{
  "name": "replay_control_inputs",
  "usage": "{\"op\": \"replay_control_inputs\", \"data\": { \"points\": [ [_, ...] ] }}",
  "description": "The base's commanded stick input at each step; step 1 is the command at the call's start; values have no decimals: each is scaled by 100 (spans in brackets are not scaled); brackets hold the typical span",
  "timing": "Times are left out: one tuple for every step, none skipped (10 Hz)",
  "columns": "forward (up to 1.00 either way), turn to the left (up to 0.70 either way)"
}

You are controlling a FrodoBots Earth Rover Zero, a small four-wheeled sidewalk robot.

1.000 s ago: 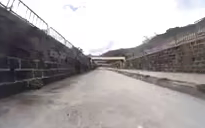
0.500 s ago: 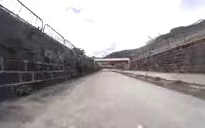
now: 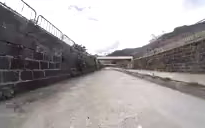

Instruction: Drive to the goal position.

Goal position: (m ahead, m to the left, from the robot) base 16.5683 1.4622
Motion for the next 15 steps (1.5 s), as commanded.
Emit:
{"op": "replay_control_inputs", "data": {
  "points": [
    [100,-5],
    [100,-21],
    [100,-36],
    [100,-29],
    [100,-13],
    [100,0],
    [100,0],
    [100,0],
    [100,0],
    [100,0],
    [100,0],
    [100,0],
    [100,0],
    [100,0],
    [100,0]
  ]
}}
